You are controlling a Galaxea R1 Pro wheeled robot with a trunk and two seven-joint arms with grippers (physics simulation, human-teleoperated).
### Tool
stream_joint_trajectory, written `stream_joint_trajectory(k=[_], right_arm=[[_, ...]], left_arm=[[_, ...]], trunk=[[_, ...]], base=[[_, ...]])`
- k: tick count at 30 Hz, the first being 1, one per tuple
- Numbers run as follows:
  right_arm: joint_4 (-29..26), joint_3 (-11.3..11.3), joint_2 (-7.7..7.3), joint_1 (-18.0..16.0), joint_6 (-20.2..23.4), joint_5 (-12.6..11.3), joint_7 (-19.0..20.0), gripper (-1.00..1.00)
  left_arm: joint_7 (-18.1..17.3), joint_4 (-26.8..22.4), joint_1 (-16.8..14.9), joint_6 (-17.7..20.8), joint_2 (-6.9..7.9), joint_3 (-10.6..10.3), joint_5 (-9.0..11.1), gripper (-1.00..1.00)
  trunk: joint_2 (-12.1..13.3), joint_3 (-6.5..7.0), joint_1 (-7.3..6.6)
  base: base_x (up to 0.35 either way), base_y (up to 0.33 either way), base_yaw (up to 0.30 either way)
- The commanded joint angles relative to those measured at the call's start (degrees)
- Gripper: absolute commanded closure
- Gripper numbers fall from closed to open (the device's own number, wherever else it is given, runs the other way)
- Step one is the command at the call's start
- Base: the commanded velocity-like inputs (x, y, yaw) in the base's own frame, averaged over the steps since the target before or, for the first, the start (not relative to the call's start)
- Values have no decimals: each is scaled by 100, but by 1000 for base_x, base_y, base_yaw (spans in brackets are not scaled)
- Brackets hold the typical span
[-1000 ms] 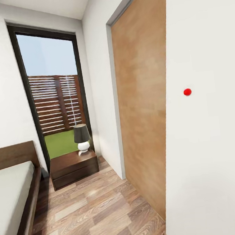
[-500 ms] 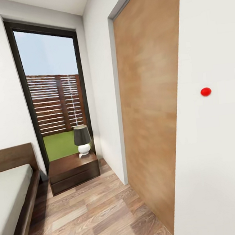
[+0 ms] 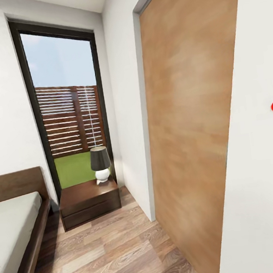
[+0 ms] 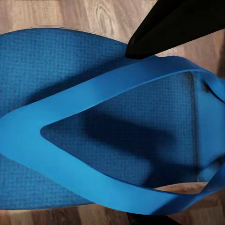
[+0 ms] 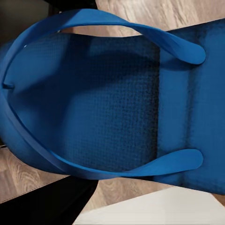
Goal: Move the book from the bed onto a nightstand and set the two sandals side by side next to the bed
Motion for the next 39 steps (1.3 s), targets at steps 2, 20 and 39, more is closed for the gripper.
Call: stream_joint_trajectory(k=[2,20,39], right_arm=[[-14,46,3,0,42,13,-25,100],[-14,49,1,4,42,21,-24,100],[-14,48,-3,9,42,35,-19,100]], left_arm=[[-7,5,-6,-19,-2,16,29,100],[-2,5,-6,-19,0,16,30,100],[-2,5,-5,-19,-1,16,34,100]], trunk=[[-5,-8,5],[-5,-8,5],[-5,-8,5]], base=[[305,0,176],[305,0,38],[305,51,142]])
